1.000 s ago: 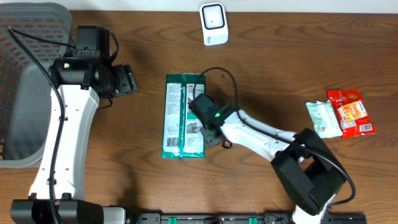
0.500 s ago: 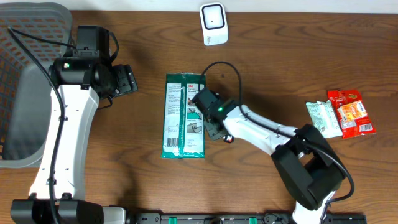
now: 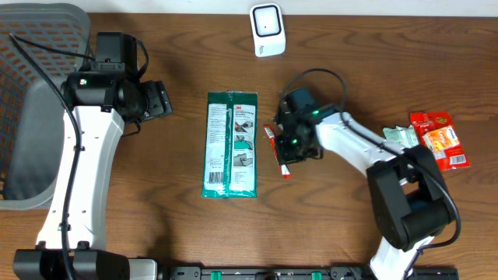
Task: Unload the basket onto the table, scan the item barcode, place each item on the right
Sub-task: 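Carry the red Nescafe stick up and right with the right gripper, then swing the left gripper in and grasp the stick's top end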
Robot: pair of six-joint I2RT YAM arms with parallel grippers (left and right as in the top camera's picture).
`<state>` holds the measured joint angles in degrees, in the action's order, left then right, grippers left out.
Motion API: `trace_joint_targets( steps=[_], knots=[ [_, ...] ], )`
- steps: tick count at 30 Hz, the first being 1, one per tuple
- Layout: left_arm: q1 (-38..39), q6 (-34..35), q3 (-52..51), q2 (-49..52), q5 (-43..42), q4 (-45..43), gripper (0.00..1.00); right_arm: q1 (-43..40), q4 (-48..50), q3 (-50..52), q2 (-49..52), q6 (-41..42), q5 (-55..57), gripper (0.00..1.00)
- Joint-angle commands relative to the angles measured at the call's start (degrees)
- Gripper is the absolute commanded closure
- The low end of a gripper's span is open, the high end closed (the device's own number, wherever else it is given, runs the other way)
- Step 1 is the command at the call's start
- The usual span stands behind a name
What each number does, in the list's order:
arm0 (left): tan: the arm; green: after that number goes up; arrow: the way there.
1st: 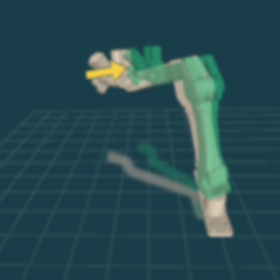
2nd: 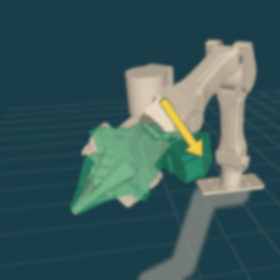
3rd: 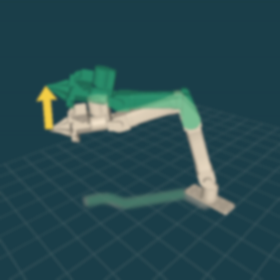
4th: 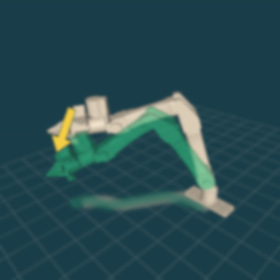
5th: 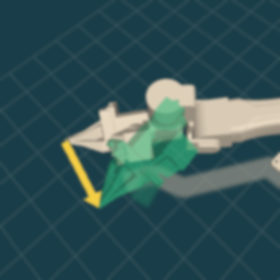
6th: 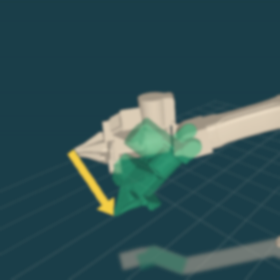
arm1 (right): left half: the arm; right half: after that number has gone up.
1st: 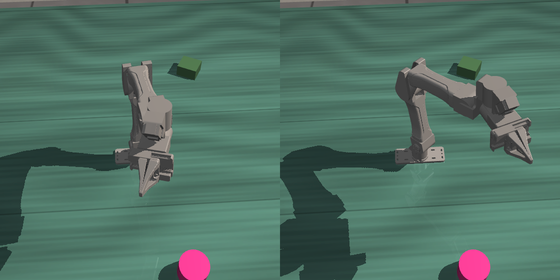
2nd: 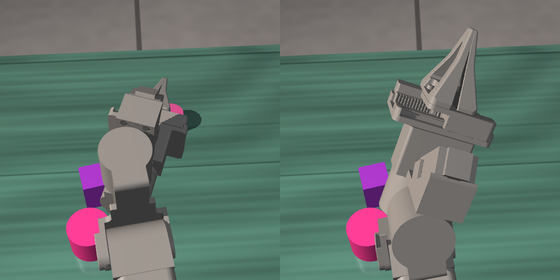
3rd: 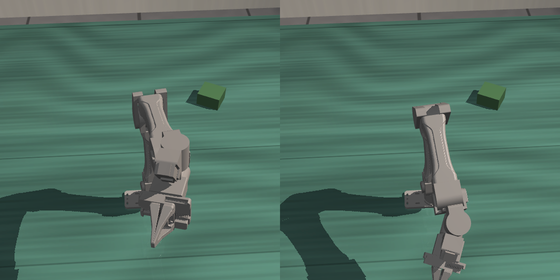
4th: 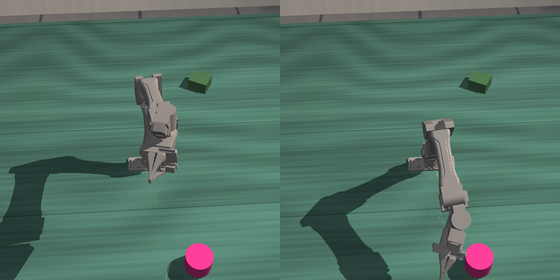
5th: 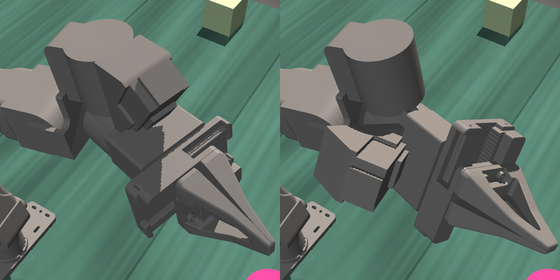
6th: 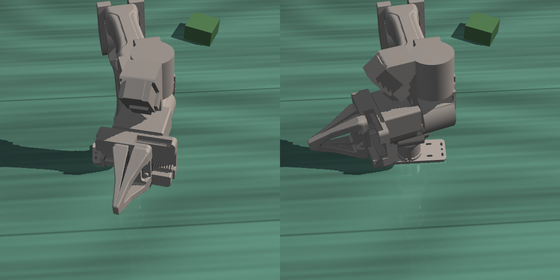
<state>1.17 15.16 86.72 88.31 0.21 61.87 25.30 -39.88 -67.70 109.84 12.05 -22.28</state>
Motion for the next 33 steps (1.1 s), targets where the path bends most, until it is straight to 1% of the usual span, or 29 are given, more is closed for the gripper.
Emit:
trace_joint_targets(
  steps=[1, 3, 8, 10, 12, 14, 19, 21, 23, 26, 30, 32, 33],
  knots=[
    [-0.24, -0.11, 0.52, -0.17, 0.48, 0.26, 0.17, -4.2, 1.11, 0.52, -1.62, -5.33, -18.05, 0.99],
    [-0.24, -0.11, 0.52, -0.17, 0.48, 0.26, 0.17, -5.95, 1.9, 0.52, -1.62, -5.57, -22.38, 0.99],
    [-0.24, -0.11, 0.52, -0.17, 0.48, 0.26, 0.17, -9.44, 3.23, 0.55, -1.62, -9.81, -33.46, 0.99],
    [-0.24, -0.11, 0.52, -0.17, 0.48, 0.26, 0.17, -10.97, 4.94, 0.55, -1.62, -11.54, -39.71, 0.99],
    [-0.24, -0.11, 0.52, -0.17, 0.48, 0.26, 0.17, -12.83, 8.46, 0.55, -1.62, -12.92, -49.16, 0.99],
    [-0.24, -0.11, 0.52, -0.17, 0.48, 0.26, 0.17, -14.14, 10.45, 0.55, -1.62, -13.05, -54.97, 0.99],
    [-0.24, -0.11, 0.52, -0.17, 0.48, 0.26, 0.17, -16.44, 10.54, 0.55, -1.62, -14.51, -60.02, 0.99],
    [-0.24, -0.11, 0.52, -0.17, 0.48, 0.26, 0.17, -17.42, 10.58, 0.55, -1.62, -14.86, -63.91, 0.99],
    [-0.24, -0.11, 0.52, -0.17, 0.46, 0.22, 0.17, -17.92, 10.4, 0.55, -1.62, -17.27, -67.14, 0.99],
    [-0.24, -0.02, 0.52, -0.17, 0.28, -2.01, 0.17, -18.16, 8.72, 0.59, -1.62, -17.33, -67.17, 0.99],
    [-0.24, 0.81, 0.52, -0.17, -5.44, -3.04, 0.17, -18.6, 7.76, 0.59, -1.62, -17.29, -67.17, 0.99],
    [-0.24, 0.74, 0.52, -0.42, -16.22, -2.64, 0.04, -18.97, 7.67, 0.59, -1.62, -17.27, -67.17, 0.99],
    [-0.15, 0.63, 0.52, -0.39, -23.91, -2.84, 0.04, -19.23, 7.28, 0.59, -1.62, -17.27, -67.17, 0.99]
  ],
)
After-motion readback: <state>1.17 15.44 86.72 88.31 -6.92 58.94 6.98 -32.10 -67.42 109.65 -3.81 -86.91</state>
